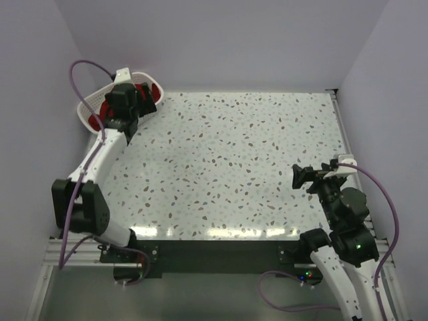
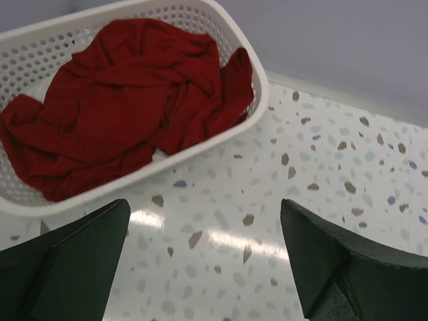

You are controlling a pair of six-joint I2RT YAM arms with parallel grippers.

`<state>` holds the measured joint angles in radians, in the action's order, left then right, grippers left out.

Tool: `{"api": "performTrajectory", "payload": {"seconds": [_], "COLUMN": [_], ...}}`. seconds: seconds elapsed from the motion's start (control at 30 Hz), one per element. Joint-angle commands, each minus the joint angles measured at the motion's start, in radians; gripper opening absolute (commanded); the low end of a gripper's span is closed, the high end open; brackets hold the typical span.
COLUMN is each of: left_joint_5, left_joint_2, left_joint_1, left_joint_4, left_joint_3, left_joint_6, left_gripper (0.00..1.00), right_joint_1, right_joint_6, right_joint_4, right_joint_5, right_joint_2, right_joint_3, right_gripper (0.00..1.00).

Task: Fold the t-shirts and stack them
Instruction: Grab the tshirt from the pile

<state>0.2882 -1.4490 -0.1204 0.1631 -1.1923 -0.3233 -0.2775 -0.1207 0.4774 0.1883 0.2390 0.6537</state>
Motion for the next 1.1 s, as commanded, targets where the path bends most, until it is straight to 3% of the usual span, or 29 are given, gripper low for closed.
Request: {"api": "performTrajectory", "payload": {"seconds": [0.0,0.23,0.37,0.6,0.7,0.73,0.8,0.83,1.07], "left_joint_5": [0.043,0.054,0.006,-0.087,-0.142,-0.183,-0.214,-0.227,-0.181], "left_joint_2": [-0.193,-0.594,-0.715,-0.856,-0.872,-0.873,-0.864,-0.857,-0.658], "left_joint_1": [0.059,0.151,0.188,0.251,0.263,0.268,0.272,0.271,0.271], "left_joint_4": [-0.036,0.003,-0.043,-0.108,-0.141,-0.148,-0.148,-0.148,-0.088], "left_joint_3": [-0.222,-0.611,-0.670,-0.687,-0.661,-0.655,-0.662,-0.668,-0.705], "left_joint_6": [-0.028,-0.078,-0.172,-0.204,-0.201,-0.195,-0.178,-0.171,-0.106], "left_gripper": [1.00,1.00,0.98,0.82,0.67,0.48,0.23,0.02,0.00], "right_joint_1": [-0.018,-0.026,-0.026,-0.026,-0.026,-0.026,-0.026,-0.026,-0.026], "right_joint_6": [-0.028,-0.028,-0.028,-0.019,-0.017,-0.014,-0.011,-0.013,-0.007], "right_joint_4": [-0.036,-0.010,0.007,0.018,0.020,0.018,0.015,0.017,0.009], "right_joint_5": [-0.027,-0.055,-0.067,-0.064,-0.066,-0.067,-0.070,-0.078,-0.095], "right_joint_2": [0.022,0.074,0.103,0.166,0.181,0.186,0.189,0.194,0.198], "right_joint_3": [0.001,0.007,0.012,0.015,0.017,0.017,0.017,0.017,0.017], "right_gripper": [0.99,0.98,0.99,0.99,0.99,0.99,0.99,0.99,0.99]}}
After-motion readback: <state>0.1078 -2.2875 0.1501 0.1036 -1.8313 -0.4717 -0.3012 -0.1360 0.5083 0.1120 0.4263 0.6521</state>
